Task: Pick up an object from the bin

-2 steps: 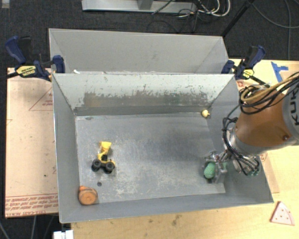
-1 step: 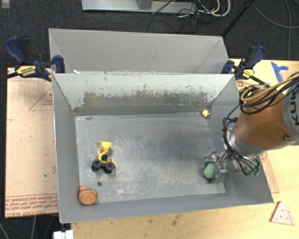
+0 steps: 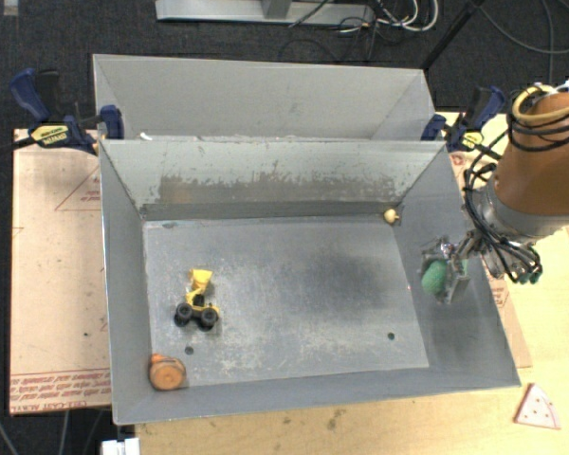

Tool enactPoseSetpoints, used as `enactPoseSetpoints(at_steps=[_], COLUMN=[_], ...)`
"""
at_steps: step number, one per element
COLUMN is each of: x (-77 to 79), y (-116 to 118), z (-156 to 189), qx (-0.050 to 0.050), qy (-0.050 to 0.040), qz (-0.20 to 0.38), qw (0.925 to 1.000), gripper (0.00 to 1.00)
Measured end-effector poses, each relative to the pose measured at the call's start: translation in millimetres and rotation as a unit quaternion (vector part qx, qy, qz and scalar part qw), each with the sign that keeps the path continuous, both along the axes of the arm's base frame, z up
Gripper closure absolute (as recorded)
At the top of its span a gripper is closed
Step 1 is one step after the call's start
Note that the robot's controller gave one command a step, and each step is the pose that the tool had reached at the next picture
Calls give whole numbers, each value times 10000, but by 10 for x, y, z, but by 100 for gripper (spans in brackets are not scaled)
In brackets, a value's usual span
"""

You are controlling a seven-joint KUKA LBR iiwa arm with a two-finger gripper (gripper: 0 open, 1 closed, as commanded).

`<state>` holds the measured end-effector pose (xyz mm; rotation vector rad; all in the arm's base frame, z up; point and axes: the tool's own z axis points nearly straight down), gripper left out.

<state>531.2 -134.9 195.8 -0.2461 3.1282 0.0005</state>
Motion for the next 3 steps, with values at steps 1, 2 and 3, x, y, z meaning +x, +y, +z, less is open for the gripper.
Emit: enactPoseSetpoints(at_steps=[1, 2, 3], x=[0, -10, -108], y=[-1, 1, 73], z=[0, 37, 432], qx=[0, 8, -14], qy=[1, 33, -23], qz=[0, -2, 774], qw=[10000, 10000, 9970], gripper=[100, 100, 100])
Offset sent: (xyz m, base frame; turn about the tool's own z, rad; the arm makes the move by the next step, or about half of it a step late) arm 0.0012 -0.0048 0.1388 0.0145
